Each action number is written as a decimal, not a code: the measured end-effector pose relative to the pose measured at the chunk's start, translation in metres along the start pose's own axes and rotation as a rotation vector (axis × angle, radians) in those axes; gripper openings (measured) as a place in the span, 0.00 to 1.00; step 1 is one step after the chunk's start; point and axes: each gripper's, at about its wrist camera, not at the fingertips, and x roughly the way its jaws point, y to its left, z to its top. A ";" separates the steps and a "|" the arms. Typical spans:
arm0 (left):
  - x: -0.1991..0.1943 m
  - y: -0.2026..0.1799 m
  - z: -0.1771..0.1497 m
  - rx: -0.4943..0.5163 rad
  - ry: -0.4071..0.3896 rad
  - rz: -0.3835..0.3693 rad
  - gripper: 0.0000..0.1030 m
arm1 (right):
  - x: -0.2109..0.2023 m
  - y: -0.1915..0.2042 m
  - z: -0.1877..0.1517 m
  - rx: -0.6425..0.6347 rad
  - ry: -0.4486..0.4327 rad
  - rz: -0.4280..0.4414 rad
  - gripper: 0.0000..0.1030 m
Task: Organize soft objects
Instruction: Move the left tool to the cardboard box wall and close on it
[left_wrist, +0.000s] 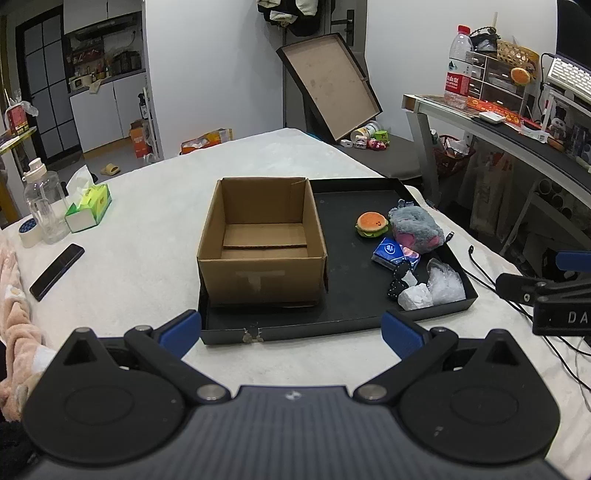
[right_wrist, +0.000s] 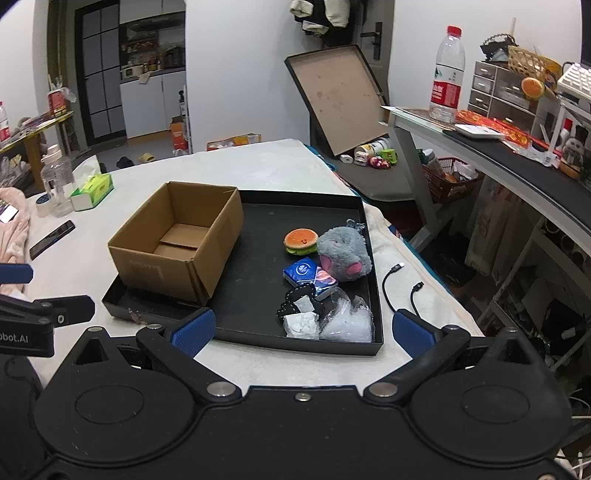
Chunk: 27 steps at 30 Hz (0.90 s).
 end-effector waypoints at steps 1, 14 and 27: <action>0.002 0.001 0.001 -0.002 0.004 -0.001 1.00 | 0.001 -0.001 0.000 0.003 0.003 -0.001 1.00; 0.007 0.003 0.005 -0.007 0.005 -0.004 1.00 | 0.002 0.006 0.005 -0.018 -0.001 0.010 1.00; 0.011 0.006 0.015 -0.010 -0.002 0.002 1.00 | 0.004 0.003 0.013 -0.002 -0.004 0.004 1.00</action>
